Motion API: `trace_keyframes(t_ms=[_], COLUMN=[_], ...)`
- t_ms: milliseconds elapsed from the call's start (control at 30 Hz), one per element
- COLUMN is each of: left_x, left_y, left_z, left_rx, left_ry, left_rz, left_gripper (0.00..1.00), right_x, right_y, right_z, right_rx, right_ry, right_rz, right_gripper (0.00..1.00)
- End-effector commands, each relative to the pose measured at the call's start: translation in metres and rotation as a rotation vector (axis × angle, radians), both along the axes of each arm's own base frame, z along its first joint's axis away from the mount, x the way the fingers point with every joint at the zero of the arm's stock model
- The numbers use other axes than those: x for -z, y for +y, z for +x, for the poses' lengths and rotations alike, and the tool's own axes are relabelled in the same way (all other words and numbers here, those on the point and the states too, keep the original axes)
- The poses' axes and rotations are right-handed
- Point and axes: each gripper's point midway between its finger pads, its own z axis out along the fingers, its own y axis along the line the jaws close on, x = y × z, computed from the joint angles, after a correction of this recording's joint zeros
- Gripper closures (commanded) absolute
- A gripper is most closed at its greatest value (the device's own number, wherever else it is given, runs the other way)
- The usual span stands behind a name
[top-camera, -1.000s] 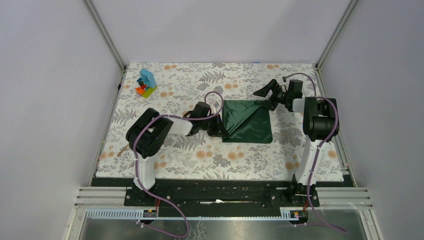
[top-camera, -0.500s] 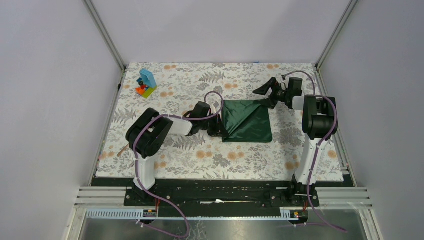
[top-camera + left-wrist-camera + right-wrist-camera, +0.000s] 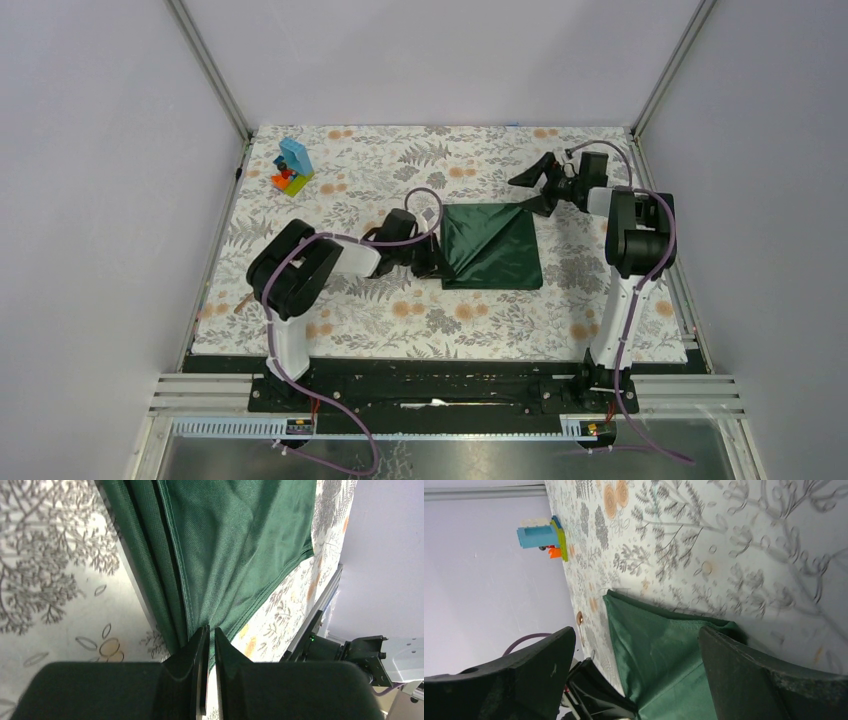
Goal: Fold the napkin into a case and place the utensils inside
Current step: Smooth out the upper triangle-folded napkin at the center of the board, then pick up the upper triangle-folded napkin from the center of the board.
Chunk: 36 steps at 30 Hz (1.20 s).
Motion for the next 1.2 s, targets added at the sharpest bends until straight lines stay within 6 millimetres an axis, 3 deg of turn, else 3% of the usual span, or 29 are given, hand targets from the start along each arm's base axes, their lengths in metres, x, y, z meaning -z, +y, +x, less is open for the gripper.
trace_keyframes(t_ms=[0, 100, 267, 300, 367, 433, 500, 567, 700, 867, 1167], left_x=[0.001, -0.022, -0.088, -0.099, -0.117, -0.130, -0.137, -0.144, -0.164, -0.168, -0.168], left_y=[0.010, 0.008, 0.007, 0.011, 0.026, 0.052, 0.086, 0.119, 0.163, 0.178, 0.170], left_z=[-0.020, -0.020, -0.019, -0.020, -0.019, -0.018, -0.017, -0.018, -0.028, -0.041, -0.052], left_rx=[0.006, -0.007, -0.011, -0.020, -0.054, -0.114, -0.196, -0.286, -0.397, -0.425, -0.380], left_ry=[0.045, 0.023, -0.076, -0.095, -0.142, -0.187, -0.222, -0.249, -0.343, -0.382, -0.376], left_rz=[0.026, -0.017, -0.118, -0.124, -0.121, -0.096, -0.062, -0.031, 0.031, 0.072, 0.014], left_gripper=[0.85, 0.76, 0.56, 0.52, 0.46, 0.44, 0.42, 0.38, 0.32, 0.30, 0.30], right_x=[-0.072, -0.083, -0.072, -0.068, -0.060, -0.056, -0.053, -0.048, -0.037, -0.026, 0.005], right_y=[0.016, 0.023, 0.026, 0.026, 0.045, 0.061, 0.080, 0.099, 0.138, 0.171, 0.199], right_z=[-0.019, -0.042, -0.088, -0.099, -0.128, -0.149, -0.163, -0.175, -0.192, -0.206, -0.217], right_rx=[-0.038, -0.031, -0.034, -0.032, -0.086, -0.098, -0.108, -0.136, -0.228, -0.309, -0.388], right_ry=[-0.072, -0.042, 0.031, 0.051, 0.072, 0.078, 0.042, 0.036, 0.066, 0.072, 0.113], right_rz=[-0.030, -0.219, -0.706, -0.782, -0.850, -0.887, -0.942, -0.995, -1.038, -1.089, -1.091], right_gripper=[0.00, 0.00, 0.00, 0.00, 0.00, 0.00, 0.03, 0.12, 0.48, 0.50, 0.59])
